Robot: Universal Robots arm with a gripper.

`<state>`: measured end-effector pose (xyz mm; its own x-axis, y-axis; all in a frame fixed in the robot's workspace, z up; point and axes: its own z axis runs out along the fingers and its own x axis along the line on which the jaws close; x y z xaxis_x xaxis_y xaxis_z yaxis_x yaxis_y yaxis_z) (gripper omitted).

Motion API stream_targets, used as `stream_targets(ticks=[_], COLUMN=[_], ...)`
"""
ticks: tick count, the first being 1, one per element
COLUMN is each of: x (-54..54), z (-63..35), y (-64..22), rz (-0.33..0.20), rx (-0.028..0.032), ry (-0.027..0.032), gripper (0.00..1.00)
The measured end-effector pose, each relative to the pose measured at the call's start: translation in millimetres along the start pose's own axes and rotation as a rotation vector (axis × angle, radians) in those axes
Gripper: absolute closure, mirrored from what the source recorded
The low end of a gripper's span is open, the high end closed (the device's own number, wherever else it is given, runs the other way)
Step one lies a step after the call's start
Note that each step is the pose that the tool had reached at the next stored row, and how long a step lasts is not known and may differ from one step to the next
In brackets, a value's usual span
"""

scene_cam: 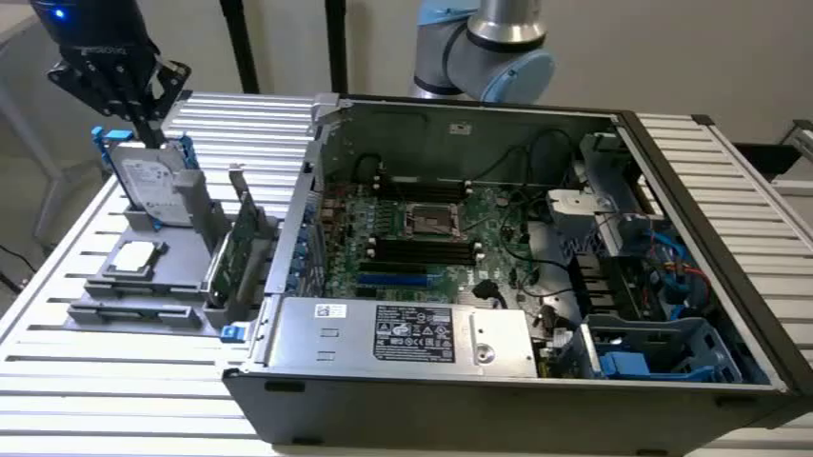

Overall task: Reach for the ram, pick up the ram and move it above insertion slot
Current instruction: 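Reach for the ram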

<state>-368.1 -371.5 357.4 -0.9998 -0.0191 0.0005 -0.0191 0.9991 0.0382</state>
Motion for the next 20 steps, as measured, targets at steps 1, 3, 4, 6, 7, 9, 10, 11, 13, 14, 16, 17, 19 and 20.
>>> stream_targets(ticks=[1, 3, 4, 6, 7, 9, 10, 11, 13, 14, 16, 17, 19, 20], x=[0.0, 0.0, 0.0, 0.0, 0.0, 0.0, 0.0, 0.0, 0.0, 0.6, 4.5, 7.9, 14.1, 16.7], z=[0.0, 0.0, 0.0, 0.0, 0.0, 0.0, 0.0, 0.0, 0.0, 0.0, -0.1, 0.0, -0.3, -0.3], y=[0.0, 0.0, 0.0, 0.0, 0.0, 0.0, 0.0, 0.0, 0.0, 0.0, -3.1, -5.7, -12.7, -16.7], rz=[0.0, 0.0, 0.0, 0.0, 0.0, 0.0, 0.0, 0.0, 0.0, 0.0, 0.0, 0.0, 0.0, 0.0], rx=[0.0, 0.0, 0.0, 0.0, 0.0001, 0.0, 0.0, 0.0001, 0.0, 0.0001, 0.0002, -0.0001, 0.0, 0.0], ry=[0.0001, 0.0001, 0.0001, 0.0001, 0.0001, 0.0, 0.0001, 0.0001, 0.0001, 0.0001, -0.0002, -0.0008, -0.0006, -0.0006], gripper=[0.89, 0.89, 0.89, 0.89, 0.89, 0.89, 0.89, 0.89, 0.89, 0.89, 0.89, 0.89, 0.89, 0.89])
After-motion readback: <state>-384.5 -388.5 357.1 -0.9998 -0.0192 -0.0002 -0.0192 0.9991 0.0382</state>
